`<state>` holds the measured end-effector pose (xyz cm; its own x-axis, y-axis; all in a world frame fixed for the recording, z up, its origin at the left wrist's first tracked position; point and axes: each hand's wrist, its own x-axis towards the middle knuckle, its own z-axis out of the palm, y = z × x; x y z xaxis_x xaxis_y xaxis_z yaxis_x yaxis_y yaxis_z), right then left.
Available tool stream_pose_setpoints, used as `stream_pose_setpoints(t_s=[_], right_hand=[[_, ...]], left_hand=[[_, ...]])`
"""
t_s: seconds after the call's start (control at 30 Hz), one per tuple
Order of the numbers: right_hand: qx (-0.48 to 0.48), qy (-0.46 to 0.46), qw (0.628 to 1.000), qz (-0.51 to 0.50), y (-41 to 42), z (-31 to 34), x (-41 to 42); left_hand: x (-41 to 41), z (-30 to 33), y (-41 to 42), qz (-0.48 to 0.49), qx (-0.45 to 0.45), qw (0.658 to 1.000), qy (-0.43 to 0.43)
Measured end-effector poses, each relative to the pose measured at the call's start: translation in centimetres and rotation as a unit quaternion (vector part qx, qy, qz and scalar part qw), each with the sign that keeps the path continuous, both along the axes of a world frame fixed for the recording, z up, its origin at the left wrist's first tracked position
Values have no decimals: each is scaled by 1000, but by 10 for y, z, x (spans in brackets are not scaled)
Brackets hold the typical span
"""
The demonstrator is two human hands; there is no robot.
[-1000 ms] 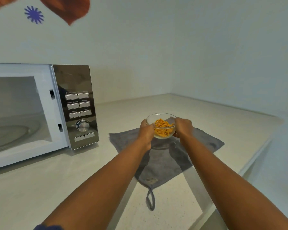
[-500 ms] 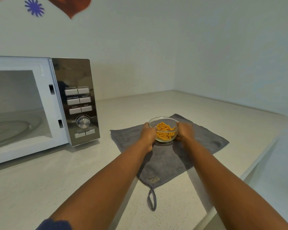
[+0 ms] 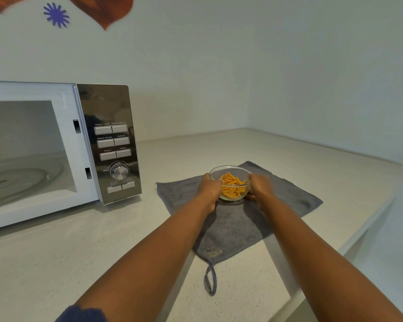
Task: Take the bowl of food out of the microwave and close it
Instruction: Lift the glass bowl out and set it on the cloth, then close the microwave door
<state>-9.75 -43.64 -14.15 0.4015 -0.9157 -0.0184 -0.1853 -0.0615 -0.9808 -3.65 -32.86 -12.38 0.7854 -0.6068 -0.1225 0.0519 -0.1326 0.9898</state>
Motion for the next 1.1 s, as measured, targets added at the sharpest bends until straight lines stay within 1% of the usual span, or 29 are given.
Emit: stream_pose_setpoints(t_s=[0.1, 0.17, 0.2, 0.23, 0.3, 0.4, 0.53, 0.6, 0.73, 0.8, 0.87, 0.97, 1.07, 1.1], right_hand=[[-17, 28, 999, -6, 6, 7, -4], [-69, 84, 994, -22, 12, 15, -6], [-103, 97, 989, -44, 16, 19, -8], [-122, 91, 986, -62, 21, 23, -9], [-158, 66, 982, -80, 33, 31, -8], [-212, -1, 971, -113, 50, 42, 2], [-274, -120, 951, -83, 89, 61, 26], [-288, -162, 942, -53, 111, 71, 38], [-341, -210, 916, 11, 157, 88, 60], [-370, -221, 902, 41, 176, 93, 70], [-388, -227, 890, 72, 196, 97, 81], [-400, -242, 876, 118, 229, 105, 97], [-411, -256, 860, 162, 261, 115, 114], [-413, -264, 853, 180, 278, 119, 119]], left_hand=[[-2, 4, 5, 6, 13, 1000, -18], [0, 6, 10, 21, 27, 999, -37], [2, 7, 12, 27, 31, 998, -46], [2, 10, 16, 26, 34, 997, -56], [7, 15, 26, 42, 33, 995, -82], [14, 25, 39, 68, 53, 984, -154], [21, 44, 71, 108, 56, 960, -251], [24, 56, 90, 139, 57, 940, -307], [31, 86, 143, 189, 70, 882, -426], [34, 104, 173, 220, 93, 845, -478], [35, 123, 213, 264, 132, 796, -528], [39, 147, 275, 337, 216, 717, -571], [36, 168, 334, 411, 314, 632, -577], [33, 175, 358, 441, 348, 597, -572]])
